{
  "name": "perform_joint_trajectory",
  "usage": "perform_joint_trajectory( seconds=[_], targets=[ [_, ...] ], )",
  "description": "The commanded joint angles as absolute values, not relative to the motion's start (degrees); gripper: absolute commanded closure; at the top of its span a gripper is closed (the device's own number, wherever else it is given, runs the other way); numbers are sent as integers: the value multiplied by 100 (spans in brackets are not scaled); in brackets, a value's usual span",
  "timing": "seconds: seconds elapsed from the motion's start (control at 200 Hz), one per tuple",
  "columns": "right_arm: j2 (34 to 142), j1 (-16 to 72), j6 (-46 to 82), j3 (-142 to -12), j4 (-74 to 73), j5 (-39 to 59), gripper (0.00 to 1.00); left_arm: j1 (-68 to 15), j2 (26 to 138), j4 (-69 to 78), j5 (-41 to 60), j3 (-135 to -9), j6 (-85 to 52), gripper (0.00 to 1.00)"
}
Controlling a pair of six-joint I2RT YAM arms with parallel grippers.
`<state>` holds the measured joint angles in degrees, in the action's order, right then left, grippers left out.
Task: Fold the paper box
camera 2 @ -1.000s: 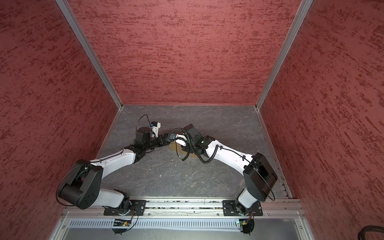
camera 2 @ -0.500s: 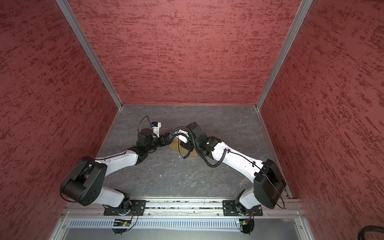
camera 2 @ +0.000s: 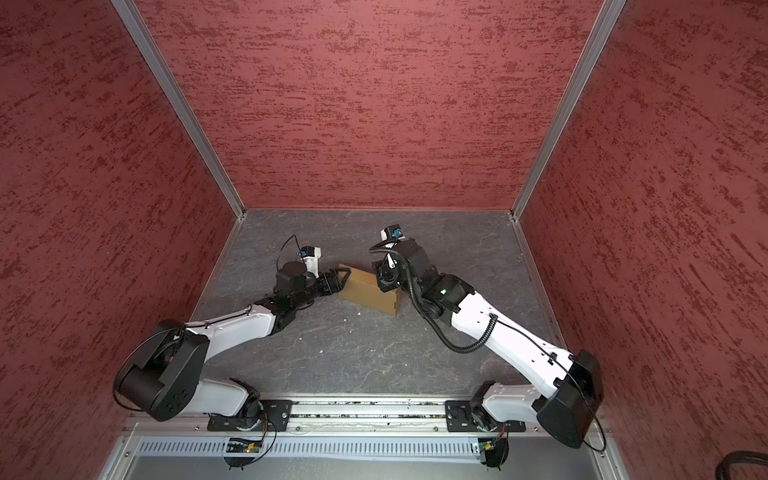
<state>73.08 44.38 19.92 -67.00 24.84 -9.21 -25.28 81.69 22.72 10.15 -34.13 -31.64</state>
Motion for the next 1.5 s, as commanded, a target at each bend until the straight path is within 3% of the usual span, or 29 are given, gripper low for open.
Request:
perform_joint_trajectory(
  seconds=[0.0, 0.19, 0.426, 0.716, 1.493],
  targets=[
    [7198, 4270, 3932, -6630, 2871, -943, 46, -2594, 8200, 1511, 788, -3214, -3041, 15],
    [7317, 4068, 4787, -6340, 2970, -684, 48, -2684, 8204, 1503, 703, -3190, -3059, 16],
    [7170, 3676, 5506, -5486, 2102, -60, 50, -2756, 8208, 1503, 585, -3172, -3067, 16],
    [7390, 3586, 5632, -5140, 1659, 234, 51, -2804, 8209, 1468, 466, -3154, -3041, 16],
    [7075, 3579, 5747, -4466, 1488, 291, 74, -3037, 8379, 1141, 79, -3321, -3085, 16]
  ],
)
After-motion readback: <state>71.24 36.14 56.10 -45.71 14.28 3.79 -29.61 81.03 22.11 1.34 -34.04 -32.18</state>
